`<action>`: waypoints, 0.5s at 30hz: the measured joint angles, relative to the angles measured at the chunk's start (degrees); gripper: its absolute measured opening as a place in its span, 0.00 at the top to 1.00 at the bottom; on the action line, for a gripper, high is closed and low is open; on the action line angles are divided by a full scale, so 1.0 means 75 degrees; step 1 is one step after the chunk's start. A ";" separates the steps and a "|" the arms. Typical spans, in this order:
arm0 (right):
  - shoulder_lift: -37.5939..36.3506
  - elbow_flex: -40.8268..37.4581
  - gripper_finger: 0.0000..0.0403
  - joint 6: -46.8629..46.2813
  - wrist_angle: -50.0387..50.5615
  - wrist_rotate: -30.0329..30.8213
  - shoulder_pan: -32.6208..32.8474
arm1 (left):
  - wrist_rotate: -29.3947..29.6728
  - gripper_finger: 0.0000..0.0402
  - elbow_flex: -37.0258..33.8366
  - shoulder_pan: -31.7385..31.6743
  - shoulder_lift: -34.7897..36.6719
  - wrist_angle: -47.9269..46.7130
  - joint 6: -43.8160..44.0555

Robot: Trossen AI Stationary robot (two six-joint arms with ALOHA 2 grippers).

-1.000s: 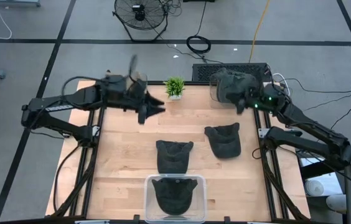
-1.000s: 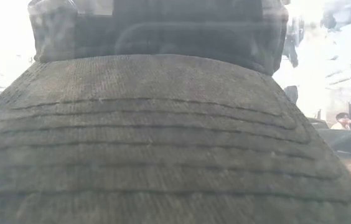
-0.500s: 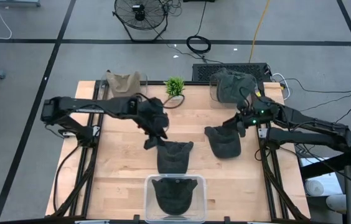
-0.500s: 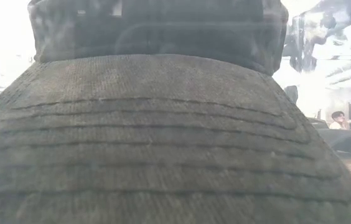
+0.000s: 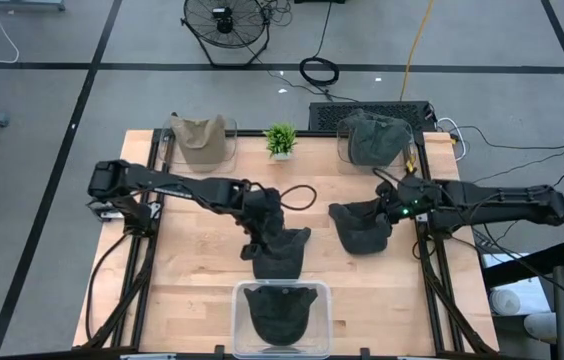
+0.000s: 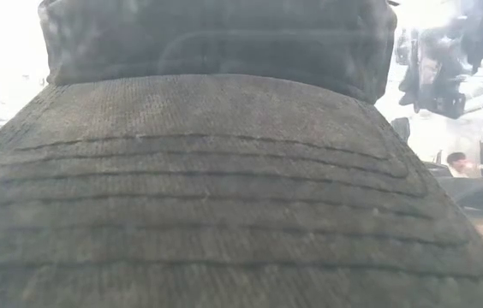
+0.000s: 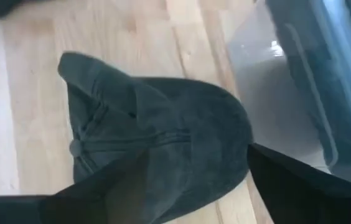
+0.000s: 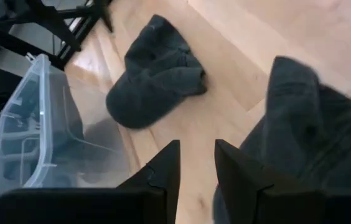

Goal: Pick & Place hat
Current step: Put the left black cap into the white transparent bin

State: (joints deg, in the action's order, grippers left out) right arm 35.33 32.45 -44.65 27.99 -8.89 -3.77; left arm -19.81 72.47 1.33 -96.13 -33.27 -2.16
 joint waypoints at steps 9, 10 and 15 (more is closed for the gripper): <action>0.0000 -0.0042 0.78 -0.0423 -0.0037 0.0444 0.0857 | -0.0271 0.21 0.0000 0.0008 -0.0915 -0.0066 0.0904; 0.0000 -0.0042 0.78 -0.0487 -0.0037 0.0447 0.0921 | -0.0247 0.22 0.0000 0.0018 -0.1000 -0.0058 0.0910; 0.0000 -0.0045 0.78 -0.0588 -0.0030 0.0676 0.1249 | 0.0197 0.29 0.0000 0.0040 -0.1250 0.0020 0.1150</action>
State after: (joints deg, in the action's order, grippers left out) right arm 35.33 32.12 -49.06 27.77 -3.82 5.60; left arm -18.34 72.47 1.63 -105.51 -33.12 6.47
